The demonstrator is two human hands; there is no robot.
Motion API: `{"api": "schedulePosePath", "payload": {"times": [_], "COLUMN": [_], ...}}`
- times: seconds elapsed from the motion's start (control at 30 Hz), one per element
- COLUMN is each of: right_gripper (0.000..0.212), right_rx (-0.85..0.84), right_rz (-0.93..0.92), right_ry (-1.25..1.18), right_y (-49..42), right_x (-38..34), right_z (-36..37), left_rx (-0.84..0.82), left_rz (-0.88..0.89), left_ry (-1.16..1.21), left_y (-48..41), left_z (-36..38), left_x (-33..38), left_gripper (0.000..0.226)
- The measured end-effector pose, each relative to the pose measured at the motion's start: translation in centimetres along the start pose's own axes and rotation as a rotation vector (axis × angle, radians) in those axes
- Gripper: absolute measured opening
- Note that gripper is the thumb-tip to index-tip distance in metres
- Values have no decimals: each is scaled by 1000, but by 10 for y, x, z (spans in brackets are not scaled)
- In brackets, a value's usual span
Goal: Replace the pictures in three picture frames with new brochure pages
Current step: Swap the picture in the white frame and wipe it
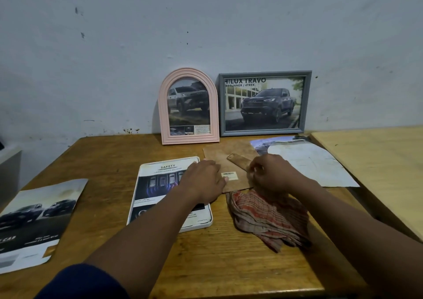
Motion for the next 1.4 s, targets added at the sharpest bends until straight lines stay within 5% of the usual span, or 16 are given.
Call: {"api": "schedulePosePath", "payload": {"times": [0.2, 0.37, 0.67, 0.93, 1.4], "right_gripper": [25, 20, 52, 33, 69], "right_rx": [127, 41, -127, -127, -69], "right_rz": [-45, -191, -228, -231, -154], "right_ry": [-5, -117, 5, 98, -33], "right_y": [20, 43, 85, 76, 4], "right_x": [-14, -41, -59, -83, -156], "right_z": [-14, -17, 8, 13, 48], "left_rx": [14, 6, 77, 105, 109], "left_rz": [-18, -22, -99, -244, -378], "left_ry": [28, 60, 105, 139, 267], "left_y": [8, 18, 60, 91, 111], "left_z": [-7, -9, -15, -13, -7], "left_x": [-3, -5, -38, -95, -151], "left_gripper": [47, 48, 55, 58, 68]}}
Point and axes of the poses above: each hand's wrist, its own y-axis away from the middle knuckle, its own z-axis out of the palm, x = y × z, the point moved 9 cm from there along -y, towards the middle knuckle, and after that the axes turned 4 degrees about -z, right-handed, at the moved point
